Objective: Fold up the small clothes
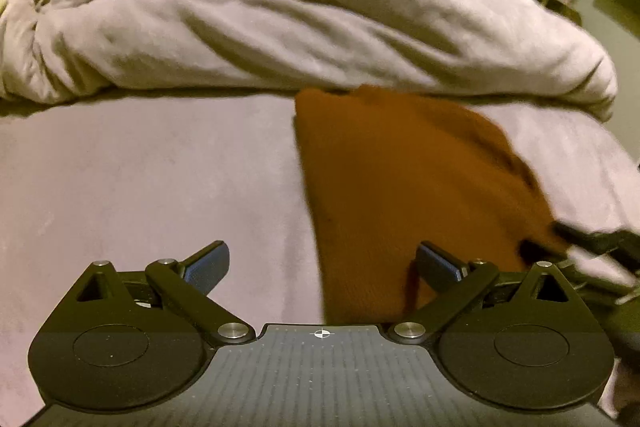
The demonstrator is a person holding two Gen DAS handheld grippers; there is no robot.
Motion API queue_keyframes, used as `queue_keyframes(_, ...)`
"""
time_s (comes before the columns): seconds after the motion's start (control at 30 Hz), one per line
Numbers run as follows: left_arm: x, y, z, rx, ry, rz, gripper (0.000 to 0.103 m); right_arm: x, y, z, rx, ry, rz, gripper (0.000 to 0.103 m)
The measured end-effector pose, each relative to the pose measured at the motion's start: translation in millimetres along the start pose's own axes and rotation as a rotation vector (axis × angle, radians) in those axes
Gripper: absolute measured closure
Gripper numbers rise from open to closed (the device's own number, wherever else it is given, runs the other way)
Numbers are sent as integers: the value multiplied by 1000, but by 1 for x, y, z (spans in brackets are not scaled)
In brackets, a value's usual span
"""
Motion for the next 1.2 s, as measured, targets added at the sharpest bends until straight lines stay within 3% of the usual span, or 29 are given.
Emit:
queue_keyframes(0.03, 4, 0, 10, 5, 26, 6, 0, -2, -5, -2, -5, 3, 34, 53)
queue_keyframes(0.07, 10, 0, 18, 25, 59, -4, 0, -3, -13, -4, -5, 10, 80, 47)
queue_keyframes(0.13, 20, -1, 28, 76, 116, -57, 0, -3, -29, -5, -5, 9, 158, 43)
queue_keyframes(0.23, 34, -4, 43, 107, 165, -49, 0, 1, -48, 4, -38, 32, 238, 37)
queue_keyframes(0.37, 20, 0, 31, 180, 176, -152, 0, 4, -71, 21, -111, 51, 376, 32)
queue_keyframes(0.47, -5, 8, 19, 193, 113, -183, 0, 1, -84, 36, -181, 60, 456, 21)
queue_keyframes(0.57, -24, 17, 26, 209, 84, -234, 0, 3, -89, 54, -218, 79, 489, 21)
queue_keyframes(0.67, -23, 16, 56, 241, 152, -297, 0, 8, -88, 75, -283, 105, 571, 21)
queue_keyframes(0.77, -19, 4, 82, 328, 219, -357, 0, 13, -85, 89, -343, 120, 647, 21)
queue_keyframes(0.9, -24, 0, 100, 344, 224, -369, 0, 15, -83, 100, -403, 112, 714, 21)
queue_keyframes(1.0, -28, -2, 100, 342, 214, -343, 8, 12, -80, 109, -412, 111, 702, 25)
queue_keyframes(1.03, -29, -4, 96, 359, 202, -322, 32, 10, -78, 112, -415, 108, 697, 35)
queue_keyframes(1.07, -31, -7, 93, 391, 202, -318, 36, 8, -77, 115, -418, 107, 702, 44)
queue_keyframes(1.1, -31, -7, 91, 387, 204, -319, 38, 7, -76, 117, -427, 102, 712, 60)
queue_keyframes(1.2, -33, -4, 82, 381, 202, -320, 50, -4, -69, 113, -410, 81, 679, 66)
Point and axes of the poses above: each gripper's, at about its wrist camera, not at the fingertips, and z roughly the way its jaws point, y to its left, x to its underside, the point moved 10 cm from there along z, roughly the way its jaws point, and after that the axes turned 11 degrees about -z, right-handed, at the moved point
